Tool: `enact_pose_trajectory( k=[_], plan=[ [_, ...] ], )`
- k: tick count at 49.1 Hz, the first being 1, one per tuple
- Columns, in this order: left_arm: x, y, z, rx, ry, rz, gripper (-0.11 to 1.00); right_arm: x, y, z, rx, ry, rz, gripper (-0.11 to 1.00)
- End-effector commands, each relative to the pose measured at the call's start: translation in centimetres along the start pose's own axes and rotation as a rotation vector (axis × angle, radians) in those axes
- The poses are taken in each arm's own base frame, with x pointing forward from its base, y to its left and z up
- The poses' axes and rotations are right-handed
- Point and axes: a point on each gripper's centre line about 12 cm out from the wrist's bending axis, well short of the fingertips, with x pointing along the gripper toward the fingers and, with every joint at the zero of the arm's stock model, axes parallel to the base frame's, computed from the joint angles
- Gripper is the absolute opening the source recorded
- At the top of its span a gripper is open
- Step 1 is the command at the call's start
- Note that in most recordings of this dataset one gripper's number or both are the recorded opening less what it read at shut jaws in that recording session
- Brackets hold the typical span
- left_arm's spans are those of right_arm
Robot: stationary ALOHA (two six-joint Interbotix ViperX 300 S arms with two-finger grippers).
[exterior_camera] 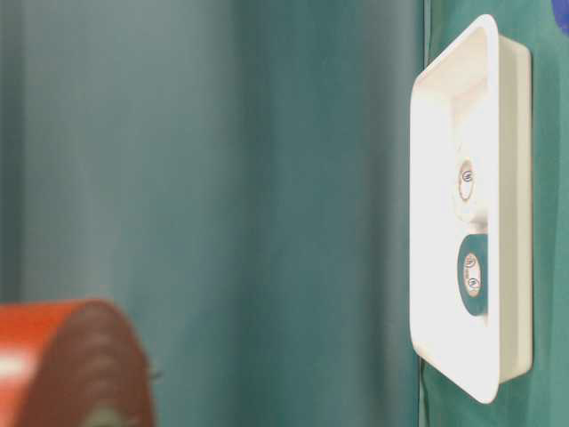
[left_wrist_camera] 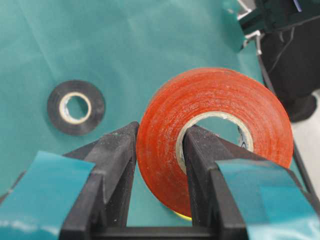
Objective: Pick up the tape from a random location and place it into the white case.
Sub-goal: 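Close the left gripper on the orange-red roll and lift it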
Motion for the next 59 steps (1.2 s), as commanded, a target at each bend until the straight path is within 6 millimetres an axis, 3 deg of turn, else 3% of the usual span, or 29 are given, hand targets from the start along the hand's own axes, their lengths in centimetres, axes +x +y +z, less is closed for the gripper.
enact_pose_trajectory(
  k=[1, 59],
  plan=[
    [-3.01, -0.39, 1.06, 0.007, -0.072, -0.004, 0.24, -0.51, -0.01, 0.58, 0.005, -0.024, 0.003, 0.88],
    [-3.14, -0.42, 1.11, 0.005, -0.072, -0.002, 0.24, -0.48, -0.01, 0.51, 0.003, -0.021, 0.003, 0.88]
  ],
)
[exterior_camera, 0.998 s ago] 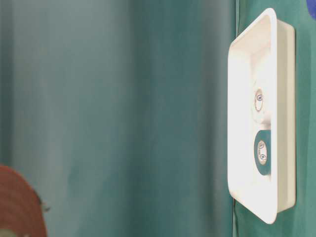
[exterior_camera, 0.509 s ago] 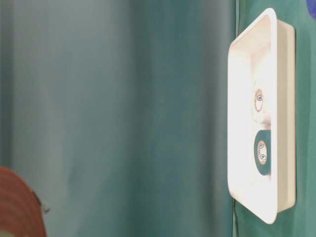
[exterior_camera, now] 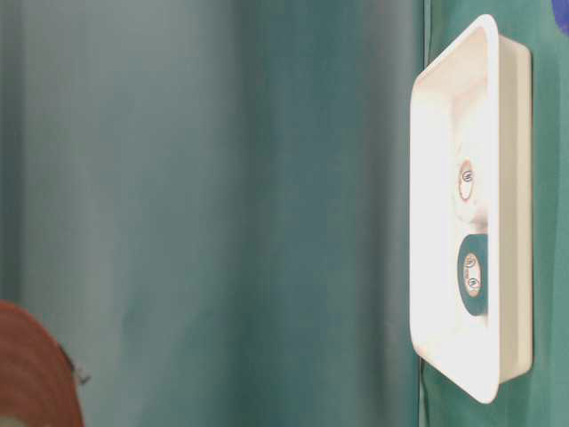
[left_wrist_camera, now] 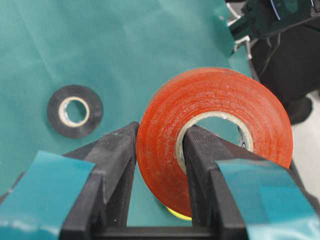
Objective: Pick up the tape from a random location and place it into the white case.
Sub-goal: 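Close the left gripper on the orange-red roll and lift it, then carry the orange-red roll with the left gripper over the tray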
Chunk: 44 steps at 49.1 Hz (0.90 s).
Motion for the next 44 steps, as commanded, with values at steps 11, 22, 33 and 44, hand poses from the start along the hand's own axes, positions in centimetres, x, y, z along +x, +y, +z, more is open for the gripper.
enact_pose_trajectory(
  k=[11, 22, 33, 44],
  plan=[
    [-2.4, 1.5, 0.4, -0.028, -0.058, 0.024, 0.24, -0.5, 0.0, 0.5, 0.002, -0.024, 0.004, 0.88],
    [-2.8, 5.2, -0.3, -0.102, -0.055, 0.071, 0.24, -0.5, 0.0, 0.5, 0.002, -0.026, 0.005, 0.88],
    [-3.6, 10.0, -1.8, -0.205, -0.051, 0.134, 0.24, -0.5, 0.0, 0.5, 0.002, -0.026, 0.005, 0.88],
    [-4.7, 14.3, -3.8, -0.303, -0.031, 0.196, 0.24, -0.5, 0.0, 0.6, 0.002, -0.029, 0.005, 0.88]
  ],
)
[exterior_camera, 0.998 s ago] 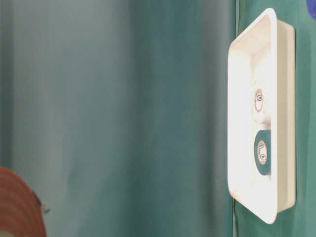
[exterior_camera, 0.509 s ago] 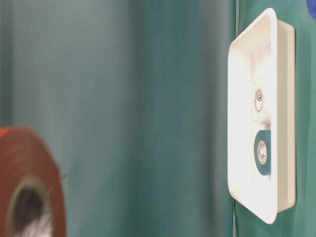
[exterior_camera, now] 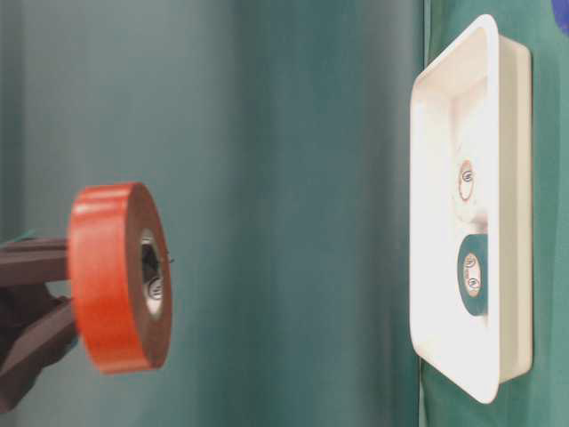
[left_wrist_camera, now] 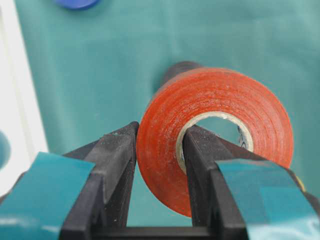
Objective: Pick up the tape from a random location and place it into the white case.
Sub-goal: 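Carry the orange-red roll with the left gripper over the tray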
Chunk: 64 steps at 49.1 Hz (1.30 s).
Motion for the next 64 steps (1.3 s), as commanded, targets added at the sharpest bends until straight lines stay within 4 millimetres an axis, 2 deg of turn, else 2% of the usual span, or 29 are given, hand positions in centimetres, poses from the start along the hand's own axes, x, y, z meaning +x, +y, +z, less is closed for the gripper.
enact_pose_trajectory(
  k=[1, 18, 29, 38, 64],
  plan=[
    [-2.1, 2.0, -0.1, -0.04, -0.036, 0.028, 0.24, -0.5, 0.0, 0.6, 0.002, -0.027, 0.003, 0.88],
    [-3.2, 9.4, -1.7, -0.2, -0.002, 0.122, 0.24, -0.6, 0.0, 0.6, 0.004, -0.027, 0.003, 0.88],
    [-3.9, 12.5, -2.9, -0.269, 0.028, 0.161, 0.24, -0.5, 0.0, 0.5, 0.004, -0.024, 0.002, 0.88],
    [-4.1, 13.6, -3.3, -0.284, 0.031, 0.175, 0.24, -0.6, 0.0, 0.5, 0.002, -0.026, 0.002, 0.88],
    [-4.0, 13.4, -3.9, -0.285, 0.043, 0.173, 0.24, -0.5, 0.0, 0.5, 0.0, -0.025, 0.001, 0.88]
  ],
)
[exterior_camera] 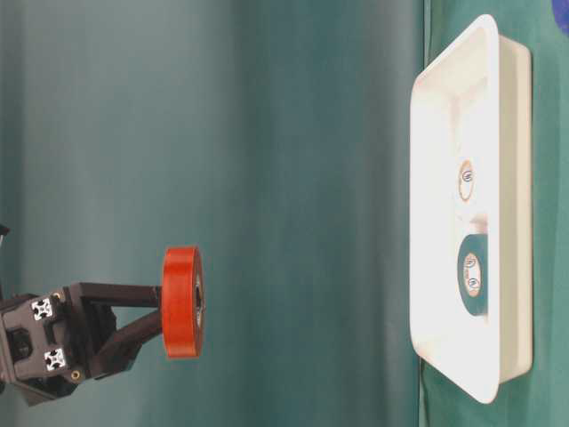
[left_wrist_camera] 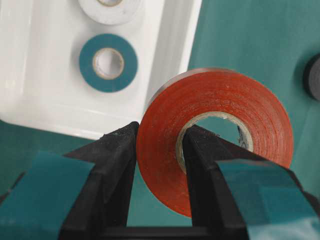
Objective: Pick up the tape from a random location and place it into the white case.
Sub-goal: 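Carry the orange-red roll with the left gripper over the tray, then lower the orange-red roll into the tray and open the left gripper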
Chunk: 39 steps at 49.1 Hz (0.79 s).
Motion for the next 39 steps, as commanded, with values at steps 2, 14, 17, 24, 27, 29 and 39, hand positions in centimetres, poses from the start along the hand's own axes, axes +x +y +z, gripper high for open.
enact_pose_trajectory(
  k=[2, 14, 17, 24, 27, 29, 39],
  plan=[
    [-1.8, 0.0, 0.1, -0.001, -0.05, 0.004, 0.24, -0.5, 0.0, 0.6, 0.0, -0.023, 0.001, 0.88],
    [0.1, 0.4, -0.3, -0.009, -0.036, 0.009, 0.24, -0.5, 0.0, 0.6, 0.0, -0.023, 0.001, 0.88],
    [0.9, 0.7, -0.6, -0.014, -0.033, 0.012, 0.24, -0.5, 0.0, 0.6, -0.002, -0.023, 0.001, 0.88],
    [3.2, 1.5, -1.4, -0.033, -0.033, 0.022, 0.24, -0.5, 0.0, 0.6, -0.004, -0.025, 0.0, 0.88],
    [4.2, 1.9, -1.8, -0.04, -0.038, 0.029, 0.24, -0.5, 0.0, 0.6, -0.004, -0.025, 0.0, 0.88],
    [4.8, 2.1, -2.1, -0.044, -0.04, 0.031, 0.24, -0.5, 0.0, 0.5, -0.005, -0.023, 0.0, 0.88],
    [9.0, 3.0, -4.2, -0.031, -0.011, 0.041, 0.24, -0.5, -0.1, 0.5, -0.006, -0.024, -0.001, 0.88]
  ],
)
